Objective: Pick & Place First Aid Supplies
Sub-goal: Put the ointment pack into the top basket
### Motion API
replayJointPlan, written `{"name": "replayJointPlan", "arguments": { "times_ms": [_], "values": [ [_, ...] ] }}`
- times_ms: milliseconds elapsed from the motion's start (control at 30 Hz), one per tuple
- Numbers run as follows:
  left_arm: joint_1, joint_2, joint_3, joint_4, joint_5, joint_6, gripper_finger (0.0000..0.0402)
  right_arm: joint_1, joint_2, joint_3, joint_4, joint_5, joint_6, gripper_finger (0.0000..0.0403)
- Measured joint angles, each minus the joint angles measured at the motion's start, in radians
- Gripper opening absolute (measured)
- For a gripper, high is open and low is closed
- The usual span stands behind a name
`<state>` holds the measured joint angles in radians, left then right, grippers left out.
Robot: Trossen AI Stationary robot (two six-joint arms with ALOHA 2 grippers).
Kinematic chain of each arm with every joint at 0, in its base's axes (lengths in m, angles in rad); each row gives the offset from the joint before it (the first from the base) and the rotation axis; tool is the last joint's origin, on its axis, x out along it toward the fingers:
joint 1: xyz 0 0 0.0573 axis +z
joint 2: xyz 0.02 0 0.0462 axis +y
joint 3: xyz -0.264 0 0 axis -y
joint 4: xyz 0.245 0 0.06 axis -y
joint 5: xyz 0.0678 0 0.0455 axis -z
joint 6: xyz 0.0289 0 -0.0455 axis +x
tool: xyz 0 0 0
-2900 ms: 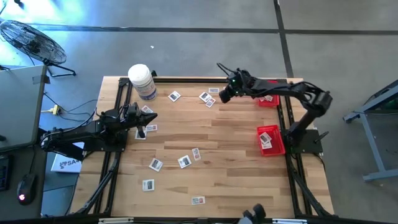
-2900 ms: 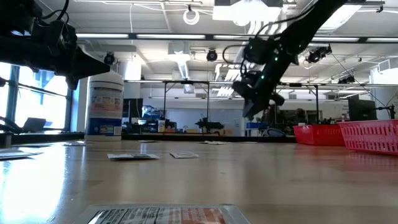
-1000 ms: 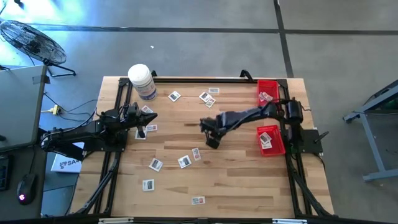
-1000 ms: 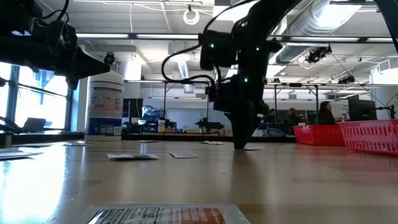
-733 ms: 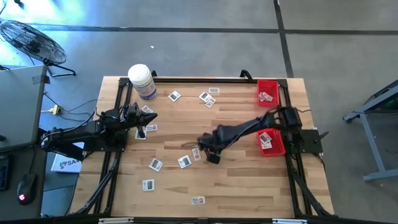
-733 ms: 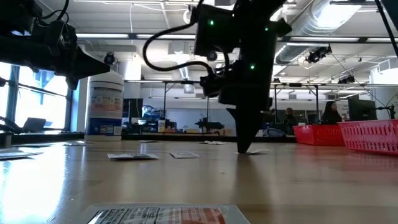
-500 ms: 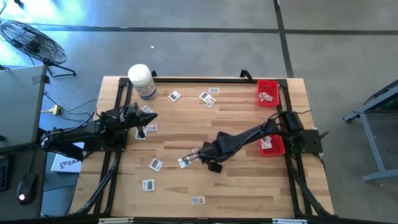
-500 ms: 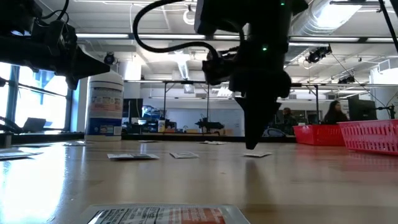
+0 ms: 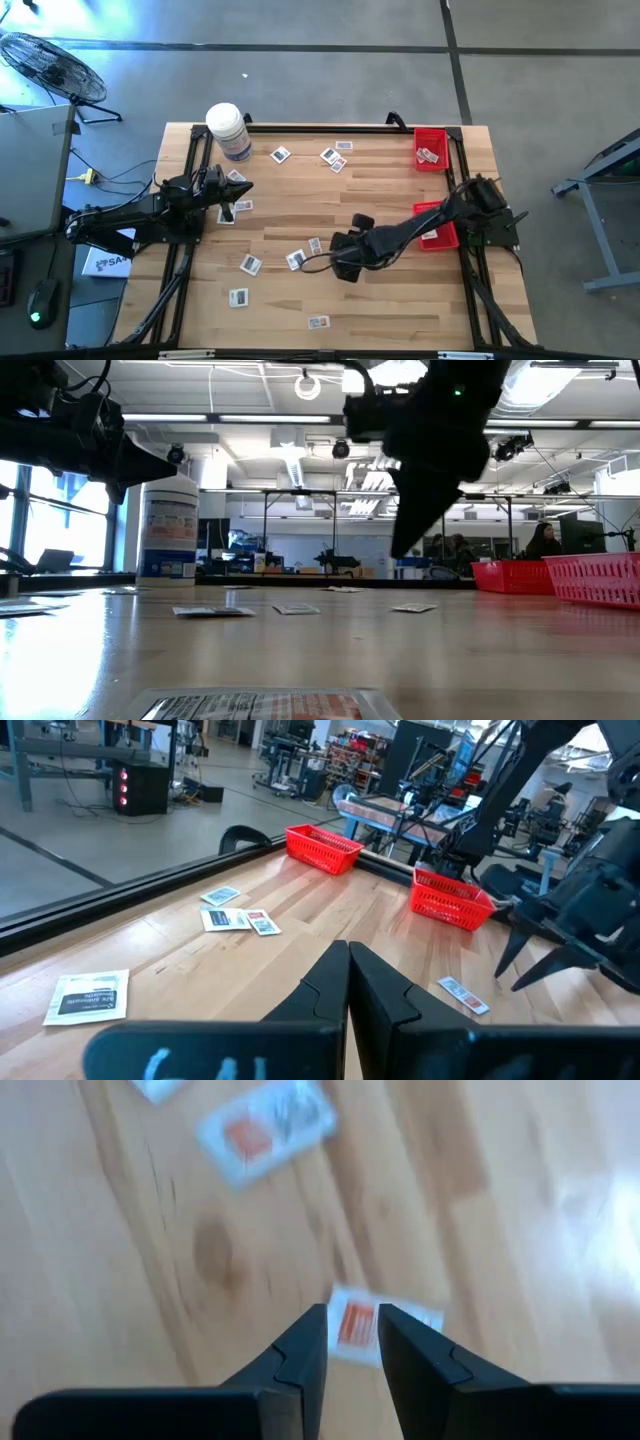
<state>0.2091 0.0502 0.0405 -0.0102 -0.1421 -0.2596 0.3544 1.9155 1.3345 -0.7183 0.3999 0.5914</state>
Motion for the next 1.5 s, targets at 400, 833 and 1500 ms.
{"name": "replayJointPlan", "arguments": {
  "times_ms": [400, 833, 1500],
  "values": [
    [0.000, 0.000, 0.000, 0.000, 0.000, 0.000, 0.0001, 0.033, -0.003, -0.266, 0.443, 0.111, -0.079, 0.0087],
    [0.000, 0.000, 0.000, 0.000, 0.000, 0.000, 0.0001, 0.000, -0.009, -0.392, 0.605, 0.101, -0.015, 0.0087],
    [0.000, 0.000, 0.000, 0.000, 0.000, 0.000, 0.0001, -0.061, -0.012, -0.456, 0.653, 0.045, 0.050, 0.0005]
  ]
}}
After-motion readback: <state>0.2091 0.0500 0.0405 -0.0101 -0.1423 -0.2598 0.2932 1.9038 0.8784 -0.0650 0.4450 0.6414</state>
